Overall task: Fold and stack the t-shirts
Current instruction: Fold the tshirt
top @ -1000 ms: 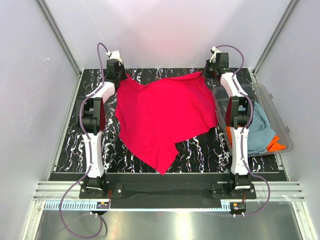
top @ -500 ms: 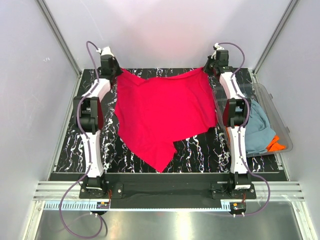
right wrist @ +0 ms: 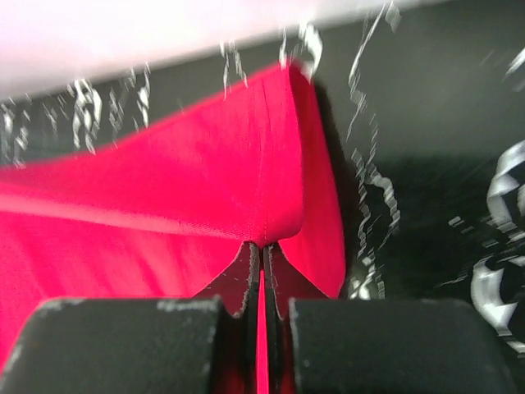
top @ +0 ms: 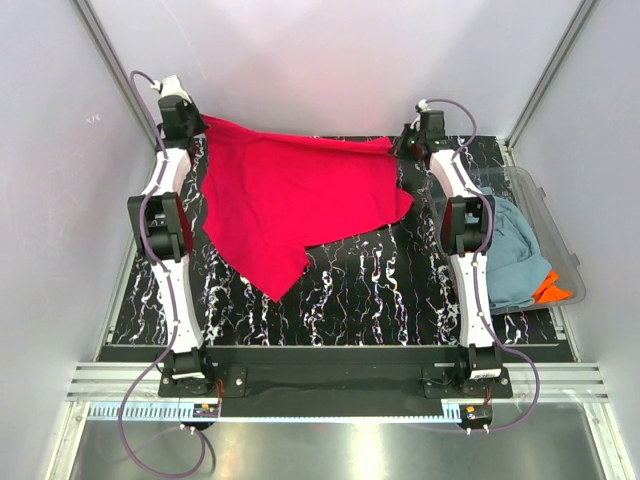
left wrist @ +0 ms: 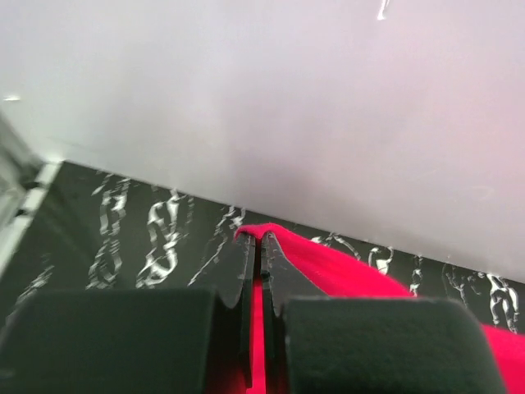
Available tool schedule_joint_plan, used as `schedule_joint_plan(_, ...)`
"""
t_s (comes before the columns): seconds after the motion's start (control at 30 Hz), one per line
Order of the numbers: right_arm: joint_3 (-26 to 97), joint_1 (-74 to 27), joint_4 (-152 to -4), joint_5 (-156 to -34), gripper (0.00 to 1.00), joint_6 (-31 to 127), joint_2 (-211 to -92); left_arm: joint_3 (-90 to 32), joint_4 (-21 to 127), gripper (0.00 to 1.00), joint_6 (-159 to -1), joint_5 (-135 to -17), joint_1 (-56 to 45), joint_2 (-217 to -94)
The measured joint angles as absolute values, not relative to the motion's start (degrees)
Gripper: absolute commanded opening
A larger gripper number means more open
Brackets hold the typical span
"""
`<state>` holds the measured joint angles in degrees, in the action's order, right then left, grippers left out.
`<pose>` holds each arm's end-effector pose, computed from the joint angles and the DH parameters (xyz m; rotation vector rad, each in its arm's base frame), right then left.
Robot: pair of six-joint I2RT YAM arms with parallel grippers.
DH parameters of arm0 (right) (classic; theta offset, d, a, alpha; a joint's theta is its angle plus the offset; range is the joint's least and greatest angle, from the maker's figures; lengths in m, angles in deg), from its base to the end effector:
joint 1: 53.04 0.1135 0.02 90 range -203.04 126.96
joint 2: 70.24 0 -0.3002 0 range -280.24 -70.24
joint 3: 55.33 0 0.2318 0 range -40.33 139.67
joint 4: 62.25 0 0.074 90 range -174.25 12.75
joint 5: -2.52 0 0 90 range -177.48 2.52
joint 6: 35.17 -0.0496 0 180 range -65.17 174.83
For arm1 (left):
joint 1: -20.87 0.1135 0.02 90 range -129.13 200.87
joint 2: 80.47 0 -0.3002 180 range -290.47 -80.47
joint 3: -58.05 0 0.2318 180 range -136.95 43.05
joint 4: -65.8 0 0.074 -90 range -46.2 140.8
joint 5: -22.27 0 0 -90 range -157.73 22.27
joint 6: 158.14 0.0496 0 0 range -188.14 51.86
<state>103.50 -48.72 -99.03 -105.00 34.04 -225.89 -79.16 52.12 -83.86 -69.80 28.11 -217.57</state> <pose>0.6231 0.0620 0.1830 0.1338 2.1798 0.5811 0.5873 0.0728 0.2893 -0.3349 1.7784 -0.1379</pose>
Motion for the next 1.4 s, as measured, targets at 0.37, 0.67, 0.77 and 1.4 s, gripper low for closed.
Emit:
schedule_joint_plan(0.37,92.64,-48.30,-99.40,-104.43,0.00,33.42,-221.94,-80.86,52.60,0.00,-91.40,-74.11,22.19,-224.08)
schedule_joint_plan(0.67,77.56,-48.50,-98.57,-104.80,0.00,30.71,-212.52,-58.09,50.74,0.00,-101.55,-72.07,17.67,-215.95)
schedule_joint_plan(0.77,72.25,-48.26,-98.31,-105.00,0.00,29.64,-210.05,-54.79,47.16,0.00,-104.93,-69.97,18.91,-213.07)
schedule_joint_plan(1.4,37.54,-44.13,-99.69,-104.61,0.00,26.78,-185.48,-36.32,36.54,0.00,-107.64,-77.27,25.67,-199.10)
